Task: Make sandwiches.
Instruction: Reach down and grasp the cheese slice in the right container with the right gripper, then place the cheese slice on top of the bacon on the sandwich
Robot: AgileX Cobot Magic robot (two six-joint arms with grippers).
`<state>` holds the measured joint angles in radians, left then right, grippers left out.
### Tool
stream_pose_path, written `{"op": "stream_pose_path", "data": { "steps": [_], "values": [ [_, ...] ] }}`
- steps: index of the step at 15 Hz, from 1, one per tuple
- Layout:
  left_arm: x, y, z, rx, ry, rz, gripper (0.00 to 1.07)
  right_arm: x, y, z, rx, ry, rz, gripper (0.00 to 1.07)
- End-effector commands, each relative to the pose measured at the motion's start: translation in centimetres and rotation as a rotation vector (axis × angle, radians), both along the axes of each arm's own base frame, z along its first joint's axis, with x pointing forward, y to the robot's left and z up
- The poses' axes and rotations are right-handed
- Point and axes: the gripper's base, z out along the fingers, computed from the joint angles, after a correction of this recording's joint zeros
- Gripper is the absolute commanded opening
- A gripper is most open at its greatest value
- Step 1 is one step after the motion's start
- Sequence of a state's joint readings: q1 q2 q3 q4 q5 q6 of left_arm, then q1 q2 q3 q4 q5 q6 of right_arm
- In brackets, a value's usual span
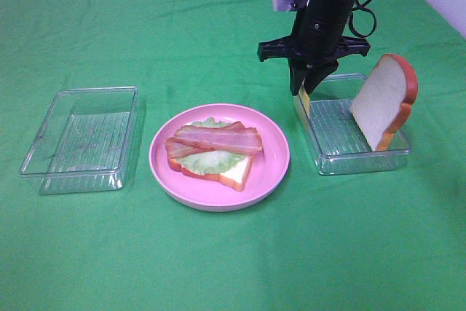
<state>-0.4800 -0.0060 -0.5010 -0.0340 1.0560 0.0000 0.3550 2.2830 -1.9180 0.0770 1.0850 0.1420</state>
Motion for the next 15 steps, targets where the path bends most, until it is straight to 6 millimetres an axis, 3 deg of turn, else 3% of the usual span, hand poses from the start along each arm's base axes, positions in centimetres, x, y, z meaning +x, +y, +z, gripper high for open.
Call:
{"op": "stream_pose_path", "data": {
  "steps": [1, 4, 9, 12, 15],
  "values": [
    [0.0, 0.0, 0.0, -0.005, -0.015, 0.000, 0.72, 0.1, -0.3, 0.2, -0.012, -0.008, 0.011, 0.00],
    [0.0, 0.0, 0.0, -0.005, -0.015, 0.000, 0.72, 0.1, -0.5, 0.8, -0.021, -0.023, 0.014, 0.00],
    [0.0, 0.0, 0.0, -0.005, -0.015, 0.000, 0.72, -1.0, -0.8, 5.4, -0.003, -0.079, 0.038, 0.00],
    [0.0, 0.0, 0.0, -0.005, -0.015, 0.000, 0.72, -2.5, -0.4, 8.7, 0.093, -0.083, 0.103, 0.00],
    [0.0, 0.0, 0.0, -0.005, -0.015, 0.000, 0.72, -4.0, 1.3, 10.0, 0.302, 0.003, 0.213, 0.00]
  ]
}}
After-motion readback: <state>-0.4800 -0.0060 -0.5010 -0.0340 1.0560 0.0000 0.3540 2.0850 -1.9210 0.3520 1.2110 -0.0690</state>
